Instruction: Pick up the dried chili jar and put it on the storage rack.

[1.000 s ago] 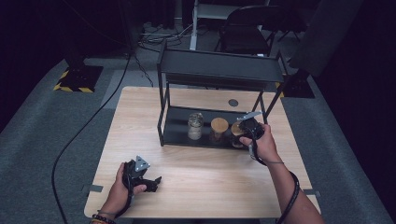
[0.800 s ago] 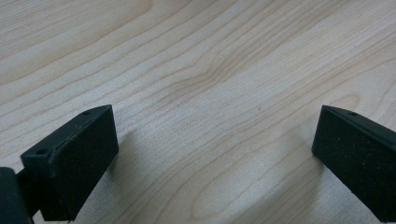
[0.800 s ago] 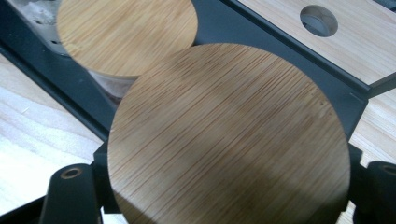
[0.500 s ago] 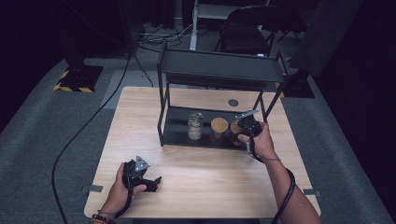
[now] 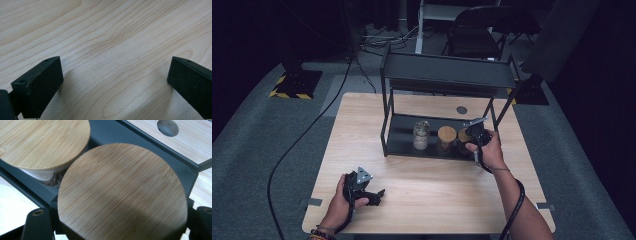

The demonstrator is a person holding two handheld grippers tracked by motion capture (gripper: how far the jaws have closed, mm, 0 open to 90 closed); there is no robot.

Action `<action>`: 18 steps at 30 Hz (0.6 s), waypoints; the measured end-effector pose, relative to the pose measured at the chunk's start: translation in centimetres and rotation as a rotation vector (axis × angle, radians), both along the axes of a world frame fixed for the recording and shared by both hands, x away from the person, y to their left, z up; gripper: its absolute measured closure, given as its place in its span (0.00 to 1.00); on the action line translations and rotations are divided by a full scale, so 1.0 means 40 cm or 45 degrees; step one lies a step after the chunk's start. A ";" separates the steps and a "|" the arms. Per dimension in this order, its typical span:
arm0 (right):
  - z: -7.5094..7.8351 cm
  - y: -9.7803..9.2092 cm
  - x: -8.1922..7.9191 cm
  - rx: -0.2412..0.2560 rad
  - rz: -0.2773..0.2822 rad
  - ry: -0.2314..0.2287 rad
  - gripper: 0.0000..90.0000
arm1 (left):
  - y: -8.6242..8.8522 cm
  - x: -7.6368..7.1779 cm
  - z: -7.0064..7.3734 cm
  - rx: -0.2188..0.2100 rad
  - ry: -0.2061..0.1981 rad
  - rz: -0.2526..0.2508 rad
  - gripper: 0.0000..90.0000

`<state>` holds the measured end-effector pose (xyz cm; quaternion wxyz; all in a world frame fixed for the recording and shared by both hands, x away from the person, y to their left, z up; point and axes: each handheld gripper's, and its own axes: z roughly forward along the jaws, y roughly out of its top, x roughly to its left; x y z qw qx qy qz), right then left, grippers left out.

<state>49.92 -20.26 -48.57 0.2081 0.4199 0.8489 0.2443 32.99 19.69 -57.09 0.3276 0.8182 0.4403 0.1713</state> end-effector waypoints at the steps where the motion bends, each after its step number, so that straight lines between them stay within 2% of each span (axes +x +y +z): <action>1: -0.001 0.000 0.002 -0.002 0.001 0.001 0.28 | 0.000 0.000 0.000 0.000 0.000 0.000 0.00; 18: -0.021 -0.006 0.017 0.024 -0.029 0.008 0.28 | 0.000 0.000 0.000 0.000 0.000 -0.001 0.00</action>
